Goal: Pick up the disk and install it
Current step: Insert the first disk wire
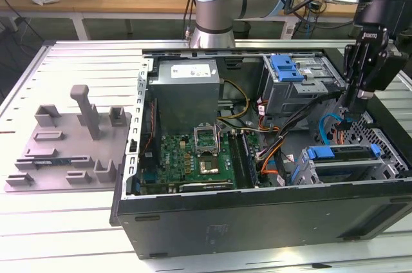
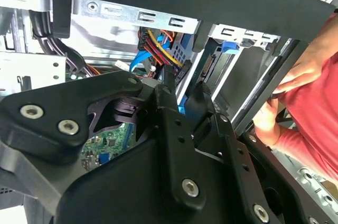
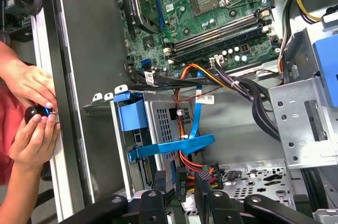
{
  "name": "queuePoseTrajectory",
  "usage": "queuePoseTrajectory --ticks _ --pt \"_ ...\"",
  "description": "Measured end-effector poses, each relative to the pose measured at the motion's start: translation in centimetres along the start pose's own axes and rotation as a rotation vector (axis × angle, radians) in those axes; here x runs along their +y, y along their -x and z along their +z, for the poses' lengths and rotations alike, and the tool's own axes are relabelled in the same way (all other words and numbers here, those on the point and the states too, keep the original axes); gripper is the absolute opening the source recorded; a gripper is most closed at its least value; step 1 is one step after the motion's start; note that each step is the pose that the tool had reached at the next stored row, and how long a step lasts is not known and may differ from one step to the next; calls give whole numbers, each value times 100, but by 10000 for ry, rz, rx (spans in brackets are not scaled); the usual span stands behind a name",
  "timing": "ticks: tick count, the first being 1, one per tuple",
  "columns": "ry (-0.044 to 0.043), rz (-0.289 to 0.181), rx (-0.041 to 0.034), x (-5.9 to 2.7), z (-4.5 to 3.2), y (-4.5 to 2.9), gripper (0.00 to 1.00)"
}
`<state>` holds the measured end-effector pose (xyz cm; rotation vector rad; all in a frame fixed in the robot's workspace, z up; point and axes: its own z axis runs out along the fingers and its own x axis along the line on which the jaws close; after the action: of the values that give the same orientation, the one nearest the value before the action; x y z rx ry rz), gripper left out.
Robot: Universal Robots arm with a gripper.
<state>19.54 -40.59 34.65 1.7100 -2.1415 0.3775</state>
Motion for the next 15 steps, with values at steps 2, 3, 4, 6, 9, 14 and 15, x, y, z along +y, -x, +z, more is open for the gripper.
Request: queuePoseTrajectory --ticks 2,3,4,6,9,14,15 --pt "0 -1 0 -9 3 -3 35" --pt "0 1 0 -14 5 -4 35" --pt "0 1 1 -20 6 -4 35" --pt "0 1 1 -29 24 -10 35" --pt "0 2 2 -34 48 -22 35" --pt "-7 5 0 -36 68 -20 35" --pt "-14 9 -1 -36 71 -19 35"
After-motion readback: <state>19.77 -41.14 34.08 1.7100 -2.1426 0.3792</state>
